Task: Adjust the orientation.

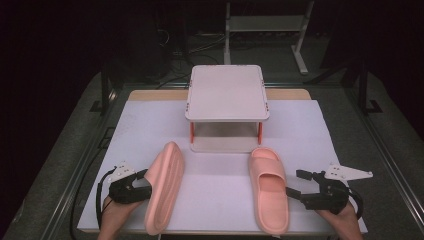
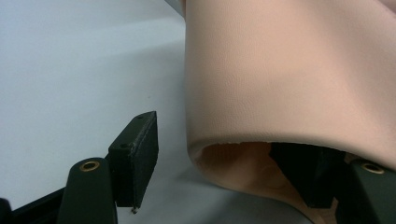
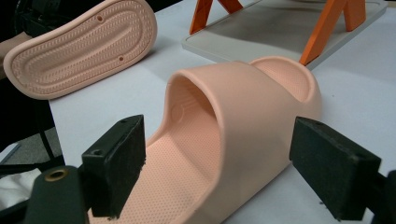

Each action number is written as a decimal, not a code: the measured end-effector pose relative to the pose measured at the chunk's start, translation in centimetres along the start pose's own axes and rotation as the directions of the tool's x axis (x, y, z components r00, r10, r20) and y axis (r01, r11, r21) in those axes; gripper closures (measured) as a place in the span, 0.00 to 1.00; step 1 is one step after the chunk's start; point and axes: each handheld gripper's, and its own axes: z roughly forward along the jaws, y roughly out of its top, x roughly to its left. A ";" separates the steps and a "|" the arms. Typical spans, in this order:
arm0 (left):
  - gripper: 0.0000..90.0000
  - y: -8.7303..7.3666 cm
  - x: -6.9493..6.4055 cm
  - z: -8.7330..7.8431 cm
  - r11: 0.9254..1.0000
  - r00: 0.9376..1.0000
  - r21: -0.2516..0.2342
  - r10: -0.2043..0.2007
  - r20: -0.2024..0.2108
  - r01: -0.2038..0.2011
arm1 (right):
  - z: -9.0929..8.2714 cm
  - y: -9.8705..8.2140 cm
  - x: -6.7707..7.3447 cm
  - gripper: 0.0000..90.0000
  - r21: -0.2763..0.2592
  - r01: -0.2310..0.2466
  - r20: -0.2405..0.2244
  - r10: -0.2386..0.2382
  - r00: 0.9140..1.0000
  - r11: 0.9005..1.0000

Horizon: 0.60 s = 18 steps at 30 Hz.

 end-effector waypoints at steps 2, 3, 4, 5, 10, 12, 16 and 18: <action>0.35 0.1 -0.2 0.1 1.000 1.000 -0.006 0.002 0.007 -0.002 | 0.0 0.0 0.0 0.20 0.002 0.000 0.000 0.000 1.000 1.000; 0.35 0.2 -0.3 0.1 1.000 1.000 -0.007 0.006 0.009 -0.006 | 0.1 0.0 0.0 0.20 0.002 0.001 0.001 -0.001 1.000 1.000; 0.35 0.2 -0.4 0.1 1.000 1.000 -0.008 0.008 0.012 -0.008 | 0.1 0.0 0.0 0.20 0.004 0.001 0.001 -0.001 1.000 1.000; 0.35 0.3 -0.5 0.2 1.000 1.000 -0.008 0.012 0.014 -0.012 | 0.1 0.0 0.1 0.20 0.005 0.000 0.000 0.000 1.000 1.000; 0.35 0.5 -0.9 0.4 1.000 1.000 -0.010 0.021 0.019 -0.020 | 0.1 0.0 0.1 0.20 0.006 0.001 -0.001 -0.001 1.000 1.000; 0.35 0.6 -1.0 0.4 1.000 1.000 -0.011 0.024 0.020 -0.024 | 0.1 0.0 0.1 0.20 0.005 0.001 -0.001 -0.001 1.000 1.000; 0.35 0.7 -1.2 0.5 1.000 0.999 -0.015 0.027 0.022 -0.027 | 0.1 0.0 0.1 0.20 0.005 0.002 -0.002 -0.002 1.000 1.000; 0.35 0.8 -1.3 0.6 0.999 0.999 -0.016 0.033 0.024 -0.033 | 0.1 0.0 0.1 0.20 0.006 0.001 -0.003 -0.001 1.000 1.000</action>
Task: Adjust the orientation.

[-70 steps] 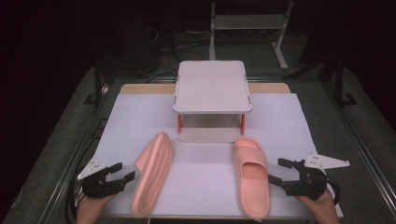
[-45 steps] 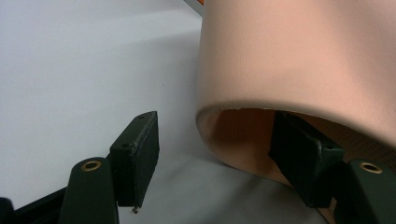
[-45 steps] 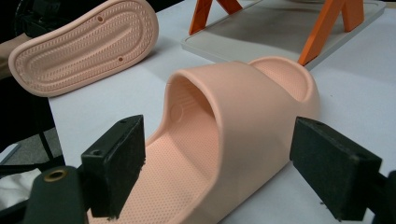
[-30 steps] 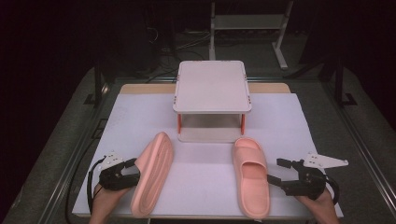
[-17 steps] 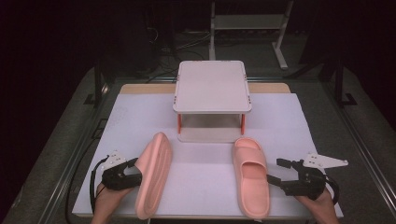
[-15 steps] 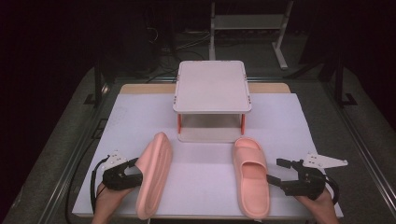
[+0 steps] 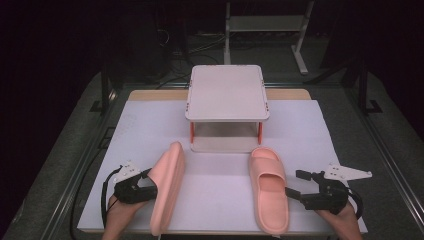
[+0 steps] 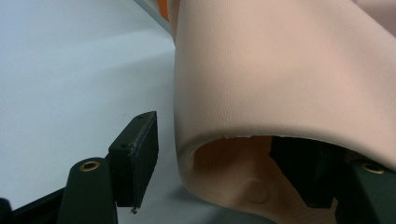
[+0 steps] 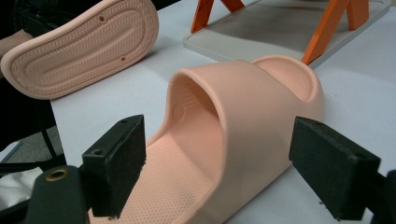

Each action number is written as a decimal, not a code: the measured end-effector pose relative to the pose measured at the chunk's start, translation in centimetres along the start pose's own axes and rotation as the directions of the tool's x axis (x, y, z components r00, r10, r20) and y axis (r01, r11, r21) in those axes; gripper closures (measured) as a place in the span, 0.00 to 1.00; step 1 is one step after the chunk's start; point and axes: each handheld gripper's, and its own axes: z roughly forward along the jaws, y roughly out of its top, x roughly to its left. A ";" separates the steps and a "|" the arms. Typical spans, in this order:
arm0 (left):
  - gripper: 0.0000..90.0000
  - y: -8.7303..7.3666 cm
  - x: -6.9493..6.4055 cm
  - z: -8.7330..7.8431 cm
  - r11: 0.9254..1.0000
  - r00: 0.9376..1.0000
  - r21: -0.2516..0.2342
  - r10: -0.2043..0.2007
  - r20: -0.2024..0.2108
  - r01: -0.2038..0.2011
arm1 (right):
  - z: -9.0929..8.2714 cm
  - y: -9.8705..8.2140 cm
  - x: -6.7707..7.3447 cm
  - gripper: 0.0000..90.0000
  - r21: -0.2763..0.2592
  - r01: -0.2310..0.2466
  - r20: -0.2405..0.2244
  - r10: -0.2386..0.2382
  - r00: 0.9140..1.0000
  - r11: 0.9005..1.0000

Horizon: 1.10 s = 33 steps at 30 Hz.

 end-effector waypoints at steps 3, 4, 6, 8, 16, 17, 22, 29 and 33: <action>0.35 0.1 -0.1 0.1 1.000 1.000 -0.002 0.001 0.001 -0.001 | 0.0 0.0 0.0 0.20 -0.001 0.000 0.001 0.000 1.000 1.000; 0.35 0.1 -0.1 0.1 1.000 1.000 -0.002 0.000 0.003 0.000 | 0.0 0.0 0.0 0.20 -0.001 0.000 0.001 0.000 1.000 1.000; 0.35 0.2 -0.2 0.2 1.000 1.000 0.000 0.003 0.001 -0.003 | 0.0 0.0 0.0 0.20 -0.003 0.000 0.002 0.000 1.000 1.000; 0.35 0.2 -0.3 0.2 1.000 1.000 0.001 0.005 0.002 -0.005 | 0.0 0.0 0.0 0.20 -0.003 0.000 0.002 0.000 1.000 1.000; 0.36 0.5 -0.7 0.4 1.000 1.000 -0.001 0.018 0.006 -0.018 | -0.1 0.0 0.0 0.20 -0.006 -0.003 0.002 0.003 1.000 1.000; 0.36 0.5 -0.7 0.4 1.000 1.000 -0.003 0.019 0.006 -0.019 | -0.1 0.0 0.0 0.20 -0.006 -0.003 0.002 0.003 1.000 1.000; 0.35 0.9 -0.7 0.0 0.999 0.999 -0.043 -0.017 0.039 0.019 | -0.1 0.0 0.0 0.20 -0.006 -0.005 0.001 0.005 1.000 1.000; 0.36 1.3 -0.5 0.9 0.999 0.999 -0.030 -0.035 0.026 0.036 | -0.1 0.0 0.0 0.20 -0.013 -0.011 0.000 0.011 1.000 1.000; 0.32 1.8 -1.2 2.0 0.999 0.998 -0.034 -0.040 0.058 0.042 | -0.2 0.0 -0.1 0.20 -0.016 -0.012 0.000 0.012 1.000 1.000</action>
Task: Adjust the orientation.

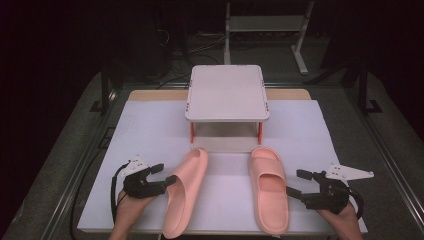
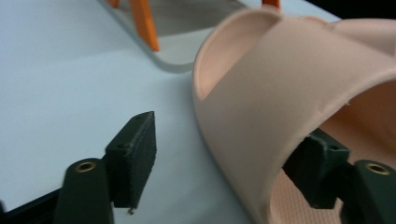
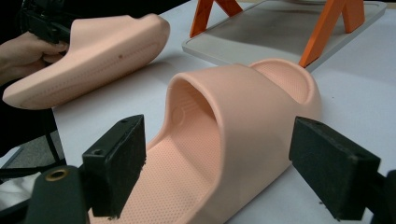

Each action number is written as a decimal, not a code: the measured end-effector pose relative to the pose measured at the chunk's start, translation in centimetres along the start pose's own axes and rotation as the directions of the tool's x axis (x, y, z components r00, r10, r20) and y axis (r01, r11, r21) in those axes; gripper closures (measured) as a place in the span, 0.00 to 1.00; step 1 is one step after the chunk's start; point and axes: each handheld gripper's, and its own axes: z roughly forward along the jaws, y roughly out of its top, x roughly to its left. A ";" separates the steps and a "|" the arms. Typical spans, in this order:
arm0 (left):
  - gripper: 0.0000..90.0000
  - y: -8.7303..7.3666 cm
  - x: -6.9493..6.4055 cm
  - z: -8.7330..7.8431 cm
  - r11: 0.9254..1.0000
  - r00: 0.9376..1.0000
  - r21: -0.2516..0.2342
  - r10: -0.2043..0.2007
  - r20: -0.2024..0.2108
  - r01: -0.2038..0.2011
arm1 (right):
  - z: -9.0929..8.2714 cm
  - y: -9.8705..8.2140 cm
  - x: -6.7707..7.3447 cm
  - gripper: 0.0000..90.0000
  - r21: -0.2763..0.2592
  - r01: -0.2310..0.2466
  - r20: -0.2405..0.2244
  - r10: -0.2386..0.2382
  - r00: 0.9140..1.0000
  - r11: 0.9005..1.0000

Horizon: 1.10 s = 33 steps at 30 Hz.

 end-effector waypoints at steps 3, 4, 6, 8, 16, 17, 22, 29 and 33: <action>0.29 0.4 -0.7 0.9 1.000 1.000 0.008 0.016 0.025 -0.017 | -0.1 0.0 0.0 0.22 -0.001 0.003 -0.005 -0.003 1.000 1.000; 0.29 0.5 -0.9 1.1 0.999 0.999 0.016 0.027 0.030 -0.028 | -0.1 0.0 0.0 0.22 -0.001 0.000 -0.010 0.000 1.000 1.000; 0.28 0.6 -1.5 1.6 0.998 0.998 0.040 0.055 0.036 -0.057 | 0.0 0.0 0.0 0.22 0.008 -0.006 -0.017 0.006 1.000 1.000; 0.28 0.6 -1.7 2.0 0.995 0.996 0.068 0.075 0.046 -0.078 | 0.1 -0.1 -0.1 0.22 0.013 -0.008 -0.020 0.008 1.000 1.000; 0.26 0.6 -2.4 2.0 0.990 0.990 0.080 0.106 0.088 -0.113 | 1.1 0.1 -0.1 0.22 0.052 -0.019 -0.006 0.020 1.000 0.998; 0.27 0.6 -2.5 2.0 0.988 0.989 0.088 0.117 0.086 -0.125 | 1.3 0.1 -0.1 0.23 0.056 -0.018 -0.003 0.018 1.000 0.998; 0.34 0.4 -2.5 2.0 0.982 0.987 0.113 0.145 0.067 -0.151 | 2.1 0.2 0.1 0.27 0.087 0.005 0.037 -0.009 0.999 0.996; 0.48 0.3 -2.3 1.9 0.974 0.983 0.132 0.176 0.050 -0.181 | 3.3 0.4 0.0 0.34 0.118 0.015 0.082 -0.024 0.996 0.993; 0.51 0.2 -2.3 1.9 0.973 0.983 0.140 0.177 0.054 -0.183 | 3.8 0.5 0.0 0.36 0.142 0.024 0.131 -0.043 0.990 0.990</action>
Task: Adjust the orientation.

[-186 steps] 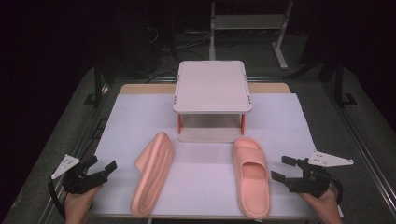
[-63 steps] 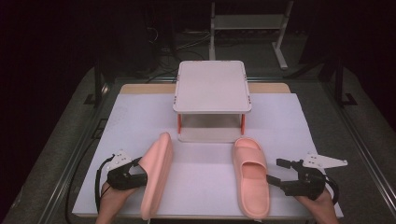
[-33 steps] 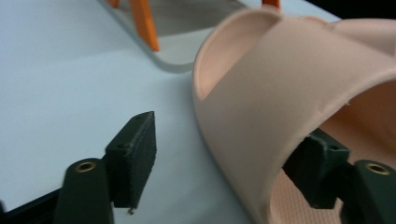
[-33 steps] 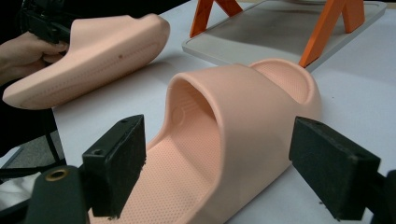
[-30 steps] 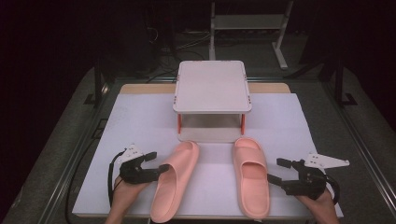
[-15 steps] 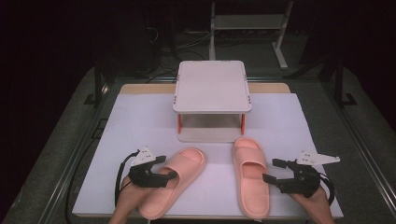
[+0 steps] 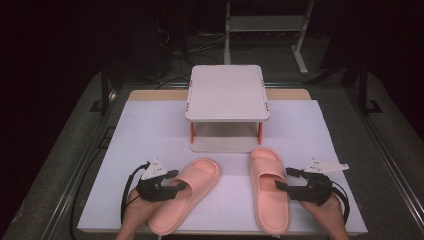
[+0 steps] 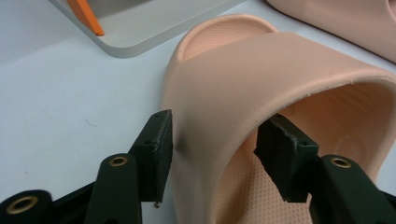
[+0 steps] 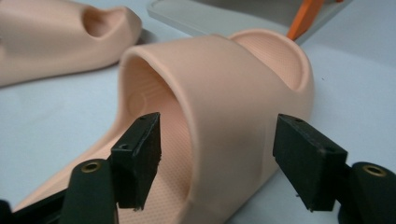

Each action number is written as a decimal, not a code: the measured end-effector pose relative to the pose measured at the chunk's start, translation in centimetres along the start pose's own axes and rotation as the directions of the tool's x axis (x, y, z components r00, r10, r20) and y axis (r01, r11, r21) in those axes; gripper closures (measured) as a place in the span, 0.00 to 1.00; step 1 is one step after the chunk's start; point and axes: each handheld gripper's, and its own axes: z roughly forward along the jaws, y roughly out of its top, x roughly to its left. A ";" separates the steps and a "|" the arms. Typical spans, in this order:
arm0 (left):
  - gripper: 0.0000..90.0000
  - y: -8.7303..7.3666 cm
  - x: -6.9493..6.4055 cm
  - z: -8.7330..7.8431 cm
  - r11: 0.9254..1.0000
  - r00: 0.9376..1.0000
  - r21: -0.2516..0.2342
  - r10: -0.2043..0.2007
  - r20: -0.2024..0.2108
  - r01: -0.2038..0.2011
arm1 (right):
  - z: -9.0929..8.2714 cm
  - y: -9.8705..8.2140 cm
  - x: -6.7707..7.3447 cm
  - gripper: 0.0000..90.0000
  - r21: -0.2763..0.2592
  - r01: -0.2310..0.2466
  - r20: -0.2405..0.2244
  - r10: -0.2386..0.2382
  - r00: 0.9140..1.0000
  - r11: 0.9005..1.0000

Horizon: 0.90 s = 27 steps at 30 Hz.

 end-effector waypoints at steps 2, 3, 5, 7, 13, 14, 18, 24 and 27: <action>0.52 0.0 -0.1 0.0 1.000 1.000 0.004 0.008 -0.006 -0.008 | 0.3 0.0 0.0 0.40 0.011 0.006 0.009 -0.006 1.000 1.000; 0.52 0.0 -0.1 0.0 1.000 1.000 0.004 0.010 -0.009 -0.010 | 0.3 0.0 0.1 0.41 0.016 0.010 0.015 -0.010 1.000 1.000; 0.55 0.0 -0.1 0.0 1.000 1.000 0.005 0.016 -0.015 -0.016 | 0.4 0.1 0.1 0.45 0.016 0.018 0.029 -0.018 0.999 1.000; 0.56 0.0 -0.1 0.0 1.000 1.000 0.005 0.017 -0.017 -0.017 | 0.4 0.1 0.2 0.46 0.015 0.022 0.034 -0.023 0.999 1.000; 0.58 -0.1 0.0 0.3 1.000 0.999 0.017 0.018 -0.033 -0.017 | 0.7 0.1 0.4 0.55 0.027 0.051 0.087 -0.053 0.995 0.998; 0.59 -0.1 0.0 0.3 1.000 0.999 0.018 0.019 -0.036 -0.018 | 0.7 0.1 0.4 0.56 0.028 0.058 0.095 -0.060 0.994 0.998; 0.63 -0.1 0.0 0.3 0.999 0.998 0.018 0.031 -0.047 -0.030 | 0.8 0.1 0.5 0.60 0.030 0.066 0.113 -0.069 0.991 0.997; 0.70 -0.2 0.2 0.2 1.000 0.998 0.007 0.013 -0.058 -0.012 | 0.7 0.1 0.7 0.68 0.029 0.088 0.145 -0.092 0.985 0.996; 0.73 -0.2 0.3 0.2 1.000 0.998 0.000 0.000 -0.063 0.000 | 0.6 0.1 0.6 0.70 0.023 0.083 0.150 -0.085 0.985 0.996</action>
